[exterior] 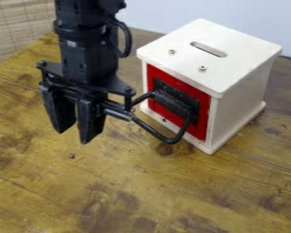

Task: Close the drawer

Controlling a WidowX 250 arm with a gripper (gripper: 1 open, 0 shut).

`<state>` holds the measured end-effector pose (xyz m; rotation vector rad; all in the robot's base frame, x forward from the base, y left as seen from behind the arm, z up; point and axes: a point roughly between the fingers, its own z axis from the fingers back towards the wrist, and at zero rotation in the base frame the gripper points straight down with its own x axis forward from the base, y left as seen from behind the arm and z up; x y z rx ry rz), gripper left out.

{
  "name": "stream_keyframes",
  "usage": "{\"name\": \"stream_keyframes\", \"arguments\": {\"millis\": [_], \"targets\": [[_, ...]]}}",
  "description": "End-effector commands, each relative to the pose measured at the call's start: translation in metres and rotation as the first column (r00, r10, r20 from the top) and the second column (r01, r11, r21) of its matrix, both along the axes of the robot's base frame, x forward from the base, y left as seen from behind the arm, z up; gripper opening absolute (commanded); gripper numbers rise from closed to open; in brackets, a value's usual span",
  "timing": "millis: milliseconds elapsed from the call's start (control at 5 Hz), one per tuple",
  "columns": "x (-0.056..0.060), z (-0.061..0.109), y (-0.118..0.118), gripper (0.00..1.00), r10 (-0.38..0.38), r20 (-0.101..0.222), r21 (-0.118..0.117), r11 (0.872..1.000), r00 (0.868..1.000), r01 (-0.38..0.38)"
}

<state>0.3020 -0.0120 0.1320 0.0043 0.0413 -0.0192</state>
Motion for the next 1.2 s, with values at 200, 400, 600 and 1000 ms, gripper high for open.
{"name": "stream_keyframes", "arguments": {"millis": [200,400,600,1000], "targets": [[0.007,-0.001,0.025,0.00,0.057,0.047,-0.048,0.997,0.997,-0.055],[0.006,-0.007,0.031,0.00,0.072,0.040,-0.062,0.996,0.997,-0.070],[0.005,-0.006,0.030,0.00,0.072,0.036,-0.070,0.995,0.997,-0.069],[0.005,0.003,0.025,0.00,0.053,0.054,-0.062,0.997,0.997,-0.049]]}}
